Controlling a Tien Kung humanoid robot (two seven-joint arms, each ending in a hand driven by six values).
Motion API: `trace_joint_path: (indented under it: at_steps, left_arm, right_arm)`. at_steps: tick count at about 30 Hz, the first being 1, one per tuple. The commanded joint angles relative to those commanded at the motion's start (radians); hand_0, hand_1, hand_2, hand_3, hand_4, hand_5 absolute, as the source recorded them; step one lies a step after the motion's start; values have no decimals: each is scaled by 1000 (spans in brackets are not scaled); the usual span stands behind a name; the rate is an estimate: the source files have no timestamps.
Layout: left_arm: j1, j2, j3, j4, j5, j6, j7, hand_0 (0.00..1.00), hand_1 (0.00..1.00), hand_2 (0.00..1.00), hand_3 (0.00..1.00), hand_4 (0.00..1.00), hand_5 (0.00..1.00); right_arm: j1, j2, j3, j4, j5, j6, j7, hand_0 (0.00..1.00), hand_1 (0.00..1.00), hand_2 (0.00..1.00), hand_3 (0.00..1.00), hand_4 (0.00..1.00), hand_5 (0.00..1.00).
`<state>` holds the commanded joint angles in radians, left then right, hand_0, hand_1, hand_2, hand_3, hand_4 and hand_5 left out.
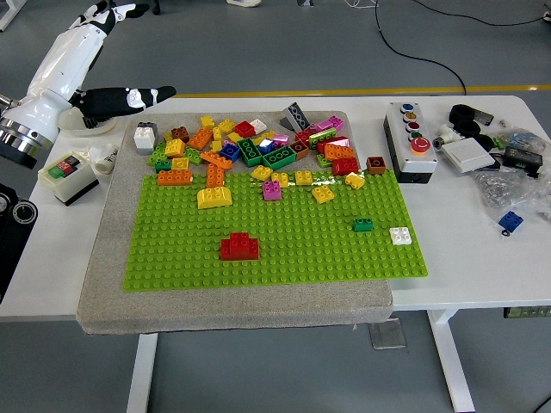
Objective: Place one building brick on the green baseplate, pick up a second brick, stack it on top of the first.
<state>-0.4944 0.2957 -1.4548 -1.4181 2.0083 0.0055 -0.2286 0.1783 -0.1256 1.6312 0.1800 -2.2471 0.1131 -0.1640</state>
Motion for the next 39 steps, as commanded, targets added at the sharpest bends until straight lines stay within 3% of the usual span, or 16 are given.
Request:
trace_joint_path:
  at_steps: [24,31,39]
  left_arm:
    - [-12,0,-5,5,0,2,0,998,885,876,906,998,532]
    - [-15,1,-8,5,0,2,0,998,883,875,907,998,523]
    - [-18,1,-9,4,-1,3,0,998,882,875,907,998,520]
  right_arm:
    - [-15,-3,-30,0,-18,4,9,742,658,725,618,837,373]
    - [-17,0,-34,0,-22,7,9,744,656,724,608,811,326]
    - [-15,-4,-46,0,11,-13,18,743,654,725,607,812,335]
